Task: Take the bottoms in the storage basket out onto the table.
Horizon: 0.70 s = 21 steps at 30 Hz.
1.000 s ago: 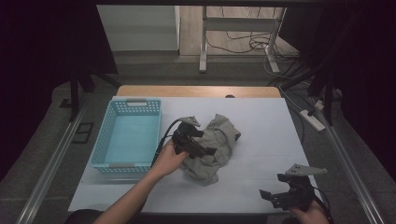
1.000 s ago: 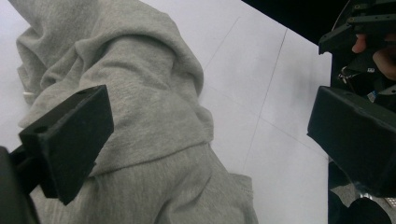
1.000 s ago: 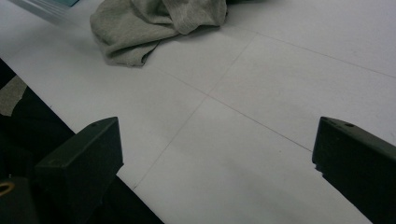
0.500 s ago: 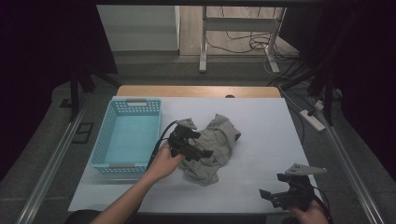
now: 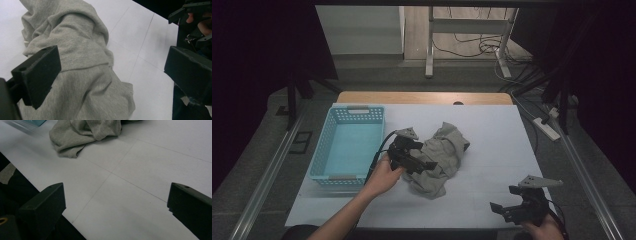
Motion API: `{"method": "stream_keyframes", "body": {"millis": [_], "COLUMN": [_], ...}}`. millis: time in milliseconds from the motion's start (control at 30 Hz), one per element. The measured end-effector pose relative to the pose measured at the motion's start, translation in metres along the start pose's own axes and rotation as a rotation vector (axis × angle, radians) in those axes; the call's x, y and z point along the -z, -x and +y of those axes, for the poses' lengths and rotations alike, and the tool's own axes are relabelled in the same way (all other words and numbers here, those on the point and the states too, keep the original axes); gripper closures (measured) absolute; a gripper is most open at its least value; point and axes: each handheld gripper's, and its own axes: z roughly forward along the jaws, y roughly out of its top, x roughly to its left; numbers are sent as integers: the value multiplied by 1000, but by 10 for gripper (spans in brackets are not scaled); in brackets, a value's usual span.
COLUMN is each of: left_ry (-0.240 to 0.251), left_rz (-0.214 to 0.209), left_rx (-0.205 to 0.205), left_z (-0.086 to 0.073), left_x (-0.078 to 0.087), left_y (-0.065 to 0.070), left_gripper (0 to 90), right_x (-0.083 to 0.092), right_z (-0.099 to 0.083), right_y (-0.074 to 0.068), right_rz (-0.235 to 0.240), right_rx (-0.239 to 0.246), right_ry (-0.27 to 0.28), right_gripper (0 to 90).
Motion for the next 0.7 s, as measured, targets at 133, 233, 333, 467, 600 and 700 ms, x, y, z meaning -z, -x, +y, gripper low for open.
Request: {"method": "stream_keyframes", "body": {"millis": [133,233,333,467,600,700], "left_ry": [3,8,11,11,11,12], "left_rz": [3,3,3,6,6,3], "left_rx": [0,2,3,-2,0,0], "left_z": [-2,-4,-6,-10,-13,-15], "left_x": [4,6,7,10,11,13], "left_y": [1,2,2,2,1,1], "left_gripper": [20,20,19,20,19,18], "right_x": [0,0,0,0,0,0], "right_z": [0,0,0,0,0,0], "right_y": [0,0,0,0,-1,-1], "right_rz": [-1,-3,-2,1,-2,-2], "right_rx": [1,1,0,0,3,3], "right_ry": [1,4,4,-3,-5,-2], "right_gripper": [22,22,22,22,22,22]}}
